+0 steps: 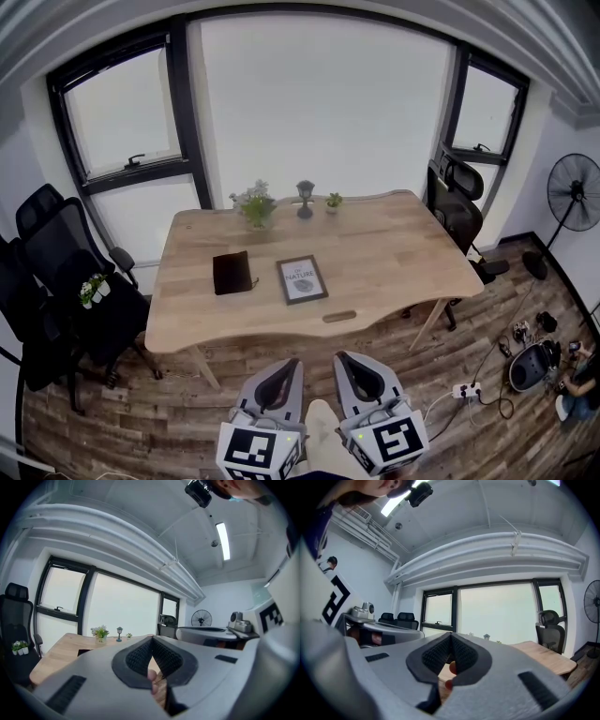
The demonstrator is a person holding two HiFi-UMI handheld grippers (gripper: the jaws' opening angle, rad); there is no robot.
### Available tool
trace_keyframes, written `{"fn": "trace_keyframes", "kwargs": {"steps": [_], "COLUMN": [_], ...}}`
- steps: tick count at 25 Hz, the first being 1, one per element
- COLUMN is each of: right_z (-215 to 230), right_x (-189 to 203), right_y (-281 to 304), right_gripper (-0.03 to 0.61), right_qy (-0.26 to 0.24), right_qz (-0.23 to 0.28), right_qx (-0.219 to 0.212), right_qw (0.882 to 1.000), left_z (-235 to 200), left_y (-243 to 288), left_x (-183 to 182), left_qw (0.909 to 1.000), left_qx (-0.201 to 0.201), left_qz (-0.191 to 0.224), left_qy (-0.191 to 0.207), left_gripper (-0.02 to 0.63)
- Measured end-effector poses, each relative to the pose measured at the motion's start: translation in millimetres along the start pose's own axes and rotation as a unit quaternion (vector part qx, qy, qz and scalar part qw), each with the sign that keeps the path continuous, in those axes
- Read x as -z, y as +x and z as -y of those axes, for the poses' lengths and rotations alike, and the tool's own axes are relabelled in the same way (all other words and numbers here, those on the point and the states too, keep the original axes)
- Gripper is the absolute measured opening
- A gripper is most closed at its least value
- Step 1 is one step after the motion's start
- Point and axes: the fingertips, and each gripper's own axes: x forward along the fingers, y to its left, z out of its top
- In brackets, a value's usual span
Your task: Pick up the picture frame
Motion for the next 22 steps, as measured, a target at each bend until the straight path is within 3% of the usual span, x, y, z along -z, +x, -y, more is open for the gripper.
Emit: {"fn": "trace_keyframes", "kwargs": {"steps": [22], "right_z": [80.2], "right_x": [12.6], "right_y": [113.9], "right_gripper": [-0.002], "right_qy": [-0.001], "right_qz": [-0.020], "right_qx": [-0.010], "right_qw": [1.000], "left_z": [-52.6], "left_y": [125.6], "left_x": [-9.3], "left_qw": [0.9996], "left_qx": [-0.006], "left_qz": [-0.024], "left_qy": [0.010], "left_gripper": [0.003]}}
